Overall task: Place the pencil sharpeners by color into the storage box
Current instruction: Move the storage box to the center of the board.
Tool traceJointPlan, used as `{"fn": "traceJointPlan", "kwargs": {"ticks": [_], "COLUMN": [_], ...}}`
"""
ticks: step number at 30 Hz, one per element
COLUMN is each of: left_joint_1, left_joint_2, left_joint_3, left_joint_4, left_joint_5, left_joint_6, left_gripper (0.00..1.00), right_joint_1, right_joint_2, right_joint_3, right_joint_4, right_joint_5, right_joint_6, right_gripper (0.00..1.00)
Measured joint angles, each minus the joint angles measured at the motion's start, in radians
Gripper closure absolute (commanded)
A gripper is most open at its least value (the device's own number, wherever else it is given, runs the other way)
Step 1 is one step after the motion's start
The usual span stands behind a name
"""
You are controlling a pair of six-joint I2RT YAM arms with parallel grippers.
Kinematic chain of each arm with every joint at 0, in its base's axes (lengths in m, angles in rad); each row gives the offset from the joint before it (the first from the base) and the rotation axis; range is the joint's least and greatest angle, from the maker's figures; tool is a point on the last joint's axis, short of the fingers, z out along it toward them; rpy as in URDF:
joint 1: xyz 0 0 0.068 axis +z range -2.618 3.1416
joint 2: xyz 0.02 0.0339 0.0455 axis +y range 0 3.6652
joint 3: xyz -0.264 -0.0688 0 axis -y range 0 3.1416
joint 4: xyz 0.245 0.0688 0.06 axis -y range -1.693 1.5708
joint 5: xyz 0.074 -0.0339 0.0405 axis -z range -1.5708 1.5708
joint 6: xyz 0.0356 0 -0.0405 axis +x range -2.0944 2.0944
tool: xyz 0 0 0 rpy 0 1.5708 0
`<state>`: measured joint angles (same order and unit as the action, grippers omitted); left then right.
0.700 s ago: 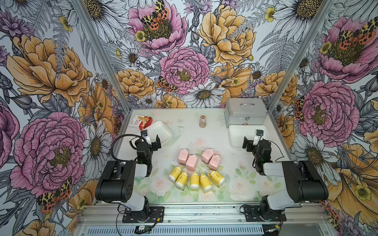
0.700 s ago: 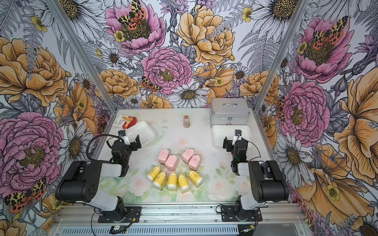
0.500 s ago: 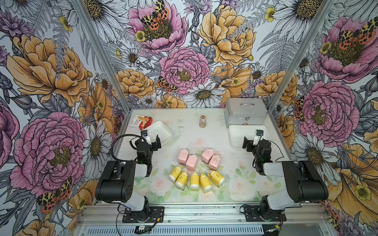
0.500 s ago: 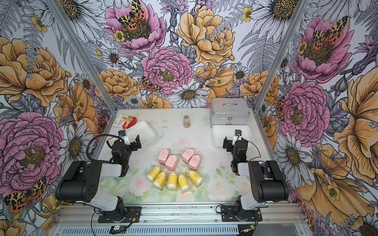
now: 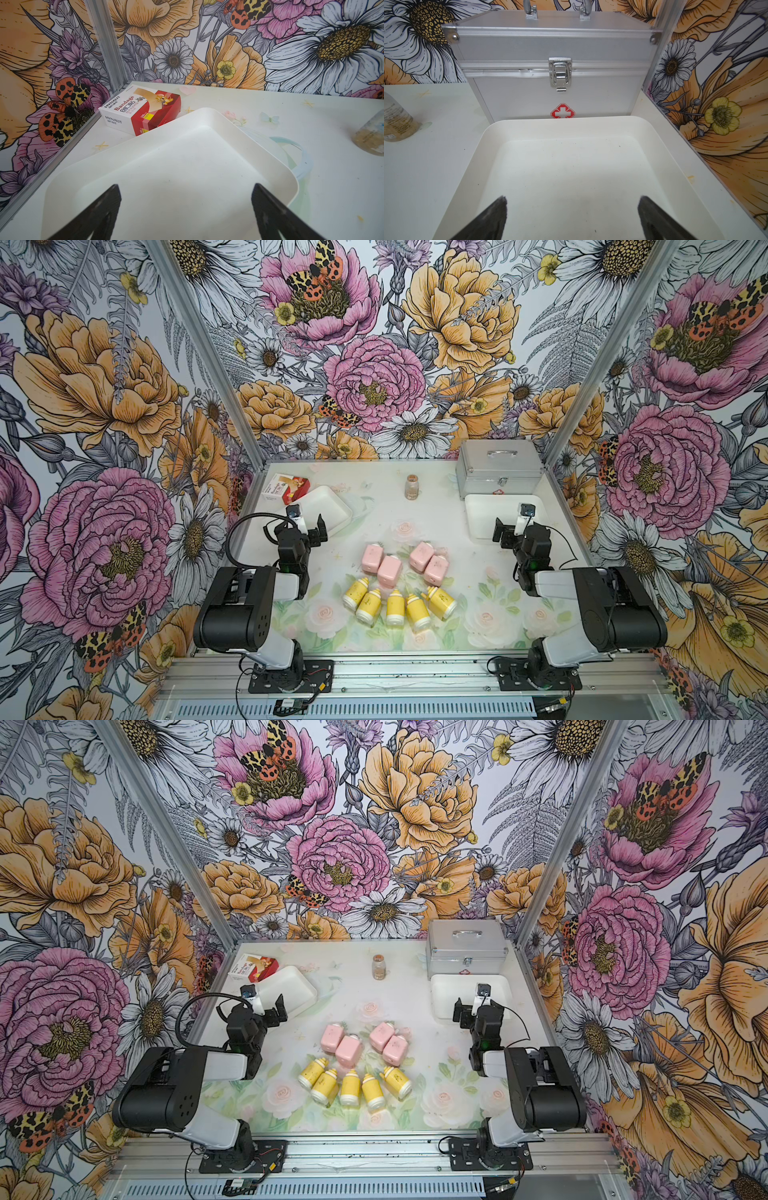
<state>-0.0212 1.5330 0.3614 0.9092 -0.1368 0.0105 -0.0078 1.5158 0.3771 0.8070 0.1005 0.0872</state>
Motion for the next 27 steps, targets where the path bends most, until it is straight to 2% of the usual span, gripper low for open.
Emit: {"fn": "traceJointPlan", "kwargs": {"ticks": [7,14,18,22,25,27], "left_joint_1": [0.0,-0.029,-0.062,-0.045,0.02,0.053], "left_joint_2": [-0.002,-0.129,-0.213,-0.254,-0.254,-0.254], "left_joint_3": [0.008,0.155,0.3,0.479,0.576,0.612], "left_joint_4": [-0.026,-0.304,-0.519,-0.806,-0.956,-1.031], "left_joint_5": [0.002,-0.039,-0.099,-0.125,-0.056,-0.006], "left_joint_6": [0.001,0.015,-0.017,-0.176,-0.288,-0.332], "left_gripper": [0.01,0.01,0.01,0.01,0.01,0.01], "right_joint_1": [0.0,0.0,0.0,0.0,-0.004,-0.021], "right_joint_2": [0.0,0.0,-0.014,-0.034,-0.077,-0.095], "right_joint_3": [0.0,0.004,0.16,0.419,0.532,0.587], "right_joint_4": [0.0,-0.011,-0.26,-0.551,-0.748,-0.881], "right_joint_5": [0.0,0.0,0.017,0.099,0.2,0.207], "right_joint_6": [0.0,0.0,0.001,0.068,0.204,0.269], "right_gripper": [0.0,0.0,0.0,0.0,0.0,0.0]}}
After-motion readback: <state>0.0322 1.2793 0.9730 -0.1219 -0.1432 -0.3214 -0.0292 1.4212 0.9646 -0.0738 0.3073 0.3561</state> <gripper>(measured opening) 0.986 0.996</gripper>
